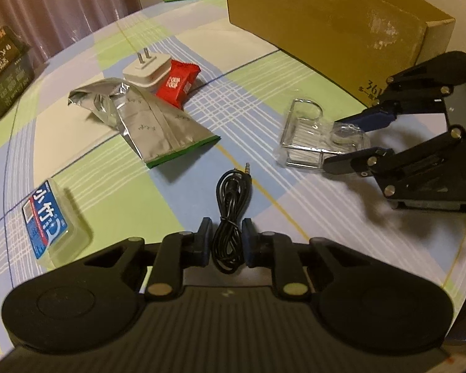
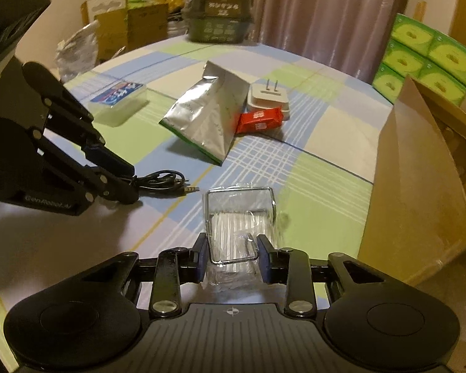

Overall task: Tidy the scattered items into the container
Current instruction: 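Grasp the clear plastic tray with the right gripper while the left gripper grasps the black cable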

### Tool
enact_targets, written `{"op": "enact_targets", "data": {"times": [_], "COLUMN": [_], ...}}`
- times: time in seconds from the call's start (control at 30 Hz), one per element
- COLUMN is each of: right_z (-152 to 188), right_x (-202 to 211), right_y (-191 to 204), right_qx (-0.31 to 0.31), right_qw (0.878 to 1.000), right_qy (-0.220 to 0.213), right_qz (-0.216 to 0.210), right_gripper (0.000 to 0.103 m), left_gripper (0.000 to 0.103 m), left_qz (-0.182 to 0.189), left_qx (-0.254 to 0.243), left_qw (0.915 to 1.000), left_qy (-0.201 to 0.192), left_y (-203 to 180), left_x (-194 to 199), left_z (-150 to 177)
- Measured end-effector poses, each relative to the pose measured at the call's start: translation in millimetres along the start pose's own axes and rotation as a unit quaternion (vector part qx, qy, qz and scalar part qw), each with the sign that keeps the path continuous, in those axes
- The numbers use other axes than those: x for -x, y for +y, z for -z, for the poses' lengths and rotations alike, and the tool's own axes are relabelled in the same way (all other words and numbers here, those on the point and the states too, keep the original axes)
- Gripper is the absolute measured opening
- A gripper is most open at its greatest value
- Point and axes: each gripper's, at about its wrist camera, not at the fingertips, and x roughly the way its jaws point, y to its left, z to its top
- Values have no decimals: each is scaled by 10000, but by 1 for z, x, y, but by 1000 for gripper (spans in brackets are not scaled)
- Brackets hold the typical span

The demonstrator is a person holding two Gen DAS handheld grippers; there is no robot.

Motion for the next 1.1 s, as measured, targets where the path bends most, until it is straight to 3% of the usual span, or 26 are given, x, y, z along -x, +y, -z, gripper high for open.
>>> {"op": "enact_targets", "data": {"times": [0.4,0.5,1.1], "right_z": [6,9,6], "right_x": [-1,-2,24], "right_y": [5,4,5], "right_qx": [213,164,-95], "right_qw": [9997,9997,9992], "right_qy": [7,2,-238], "right_qz": [121,154,296], "right_gripper": [31,31,28], "left_gripper": [21,13,10], "left_qz": [83,130,54], "left_qx": [75,125,344], "left_qw": [9999,9998,9990], "left_qy": [41,28,-290], "left_y": [0,-1,-2], "left_x": [-10,-11,19], "left_z": [-10,-9,-10]}}
